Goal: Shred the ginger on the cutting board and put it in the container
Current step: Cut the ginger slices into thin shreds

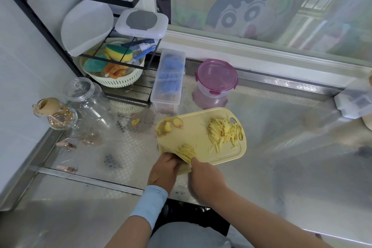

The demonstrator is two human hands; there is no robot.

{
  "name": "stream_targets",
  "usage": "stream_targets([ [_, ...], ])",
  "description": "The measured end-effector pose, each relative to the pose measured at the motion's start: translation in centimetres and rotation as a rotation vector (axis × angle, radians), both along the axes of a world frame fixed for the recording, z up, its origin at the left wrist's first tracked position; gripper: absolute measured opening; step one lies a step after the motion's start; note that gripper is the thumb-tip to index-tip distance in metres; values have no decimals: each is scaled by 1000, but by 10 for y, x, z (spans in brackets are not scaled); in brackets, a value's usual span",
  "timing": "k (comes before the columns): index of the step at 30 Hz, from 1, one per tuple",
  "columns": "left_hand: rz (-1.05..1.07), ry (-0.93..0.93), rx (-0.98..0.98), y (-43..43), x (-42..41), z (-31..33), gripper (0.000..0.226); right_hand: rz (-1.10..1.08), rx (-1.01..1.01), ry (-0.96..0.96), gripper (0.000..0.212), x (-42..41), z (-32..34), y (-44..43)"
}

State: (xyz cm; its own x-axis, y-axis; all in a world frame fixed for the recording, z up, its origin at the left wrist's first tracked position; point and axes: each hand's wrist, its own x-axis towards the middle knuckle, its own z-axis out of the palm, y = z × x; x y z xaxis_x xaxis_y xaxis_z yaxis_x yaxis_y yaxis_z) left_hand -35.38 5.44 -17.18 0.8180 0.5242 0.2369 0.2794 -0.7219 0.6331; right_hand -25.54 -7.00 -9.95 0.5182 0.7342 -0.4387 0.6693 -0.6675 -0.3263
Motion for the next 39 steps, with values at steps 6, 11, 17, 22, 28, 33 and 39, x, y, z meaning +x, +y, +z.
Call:
stream_targets([
  [6, 49, -21, -2, -4, 0, -3, 28, -8, -15, -45, 13, -1, 0, -15],
  [11, 36, 2, -20, -2, -1, -9, 27, 8, -48, -11, 12, 1, -2, 6],
  [17, 19, -21, -34, -1, -1, -4, 27, 27, -72, 12, 20, 4, 5, 24],
  [22, 58, -22, -20, -2, -2, -7, 29, 8, -64, 31, 18, 3, 8, 18],
  [28, 71, -57, 4, -3, -1, -5, 28, -43, -29, -11, 15, -4, 0, -9],
  [33, 61, -36, -11, -2, 0, -8, 28, -17, -55, -2, 14, 1, 1, 9],
  [39, 15, 7, -18, 3, 0, -7, 30, -19, -90, 33, 17, 6, 5, 25],
])
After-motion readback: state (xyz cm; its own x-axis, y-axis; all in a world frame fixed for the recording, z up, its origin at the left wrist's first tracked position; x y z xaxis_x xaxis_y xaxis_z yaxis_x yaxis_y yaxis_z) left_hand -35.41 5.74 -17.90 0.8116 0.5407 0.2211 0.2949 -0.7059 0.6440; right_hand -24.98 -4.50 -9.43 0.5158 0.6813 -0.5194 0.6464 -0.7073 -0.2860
